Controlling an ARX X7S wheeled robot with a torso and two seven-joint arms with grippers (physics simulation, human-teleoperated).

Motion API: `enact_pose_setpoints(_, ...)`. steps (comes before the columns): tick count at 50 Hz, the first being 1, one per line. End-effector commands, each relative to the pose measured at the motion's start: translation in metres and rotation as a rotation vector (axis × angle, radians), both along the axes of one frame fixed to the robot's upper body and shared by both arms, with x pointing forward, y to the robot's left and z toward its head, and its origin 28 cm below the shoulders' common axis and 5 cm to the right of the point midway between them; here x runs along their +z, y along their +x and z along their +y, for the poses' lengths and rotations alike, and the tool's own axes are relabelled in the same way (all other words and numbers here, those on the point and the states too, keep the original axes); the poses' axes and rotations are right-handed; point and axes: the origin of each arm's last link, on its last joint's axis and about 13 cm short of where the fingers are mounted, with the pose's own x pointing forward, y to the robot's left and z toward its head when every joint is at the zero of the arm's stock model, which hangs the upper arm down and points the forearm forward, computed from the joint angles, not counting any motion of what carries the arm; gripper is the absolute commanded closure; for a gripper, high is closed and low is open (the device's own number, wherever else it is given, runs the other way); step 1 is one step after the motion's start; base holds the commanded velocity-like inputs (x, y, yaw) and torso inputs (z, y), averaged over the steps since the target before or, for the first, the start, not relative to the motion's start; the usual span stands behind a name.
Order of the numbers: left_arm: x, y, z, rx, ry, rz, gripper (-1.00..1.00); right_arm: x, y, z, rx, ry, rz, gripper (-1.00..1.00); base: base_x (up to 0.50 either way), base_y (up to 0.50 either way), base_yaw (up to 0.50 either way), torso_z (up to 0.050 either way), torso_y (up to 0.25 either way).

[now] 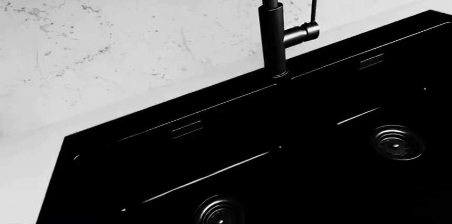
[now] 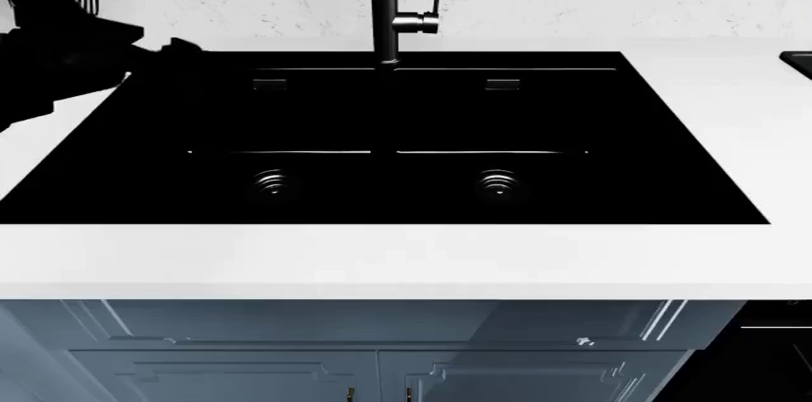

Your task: Pick the cans from the counter and place them in their designated side in the cabinet.

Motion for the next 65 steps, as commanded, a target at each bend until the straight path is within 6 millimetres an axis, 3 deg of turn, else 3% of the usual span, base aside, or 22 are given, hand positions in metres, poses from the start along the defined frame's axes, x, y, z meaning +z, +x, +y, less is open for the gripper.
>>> enact_pose_setpoints(1,0.0055,0.0035,0.0074,0.028,0.016,-0.001,-1.0,0.0068,-0.0058,0.0006,-0.012,-0.02,-0.008,1.0,0.0,0.0,0.0,0.0,0.0)
enact_pose_setpoints(18,0.0115,0.0066,0.0106,0.055,0.026,-0.011,-1.0,0.0068,-0.0058,0.0006,-0.012,-0.02,-0.008,1.0,0.02,0.0,0.0,0.001,0.0)
enact_pose_setpoints(65,0.0072,0.0073,0.0115,0.07,0.022,-0.003,-1.0,0.0068,-0.0058,0.0006,-0.012,-0.02,-0.008,1.0,0.26,0.0,0.0,0.0,0.001)
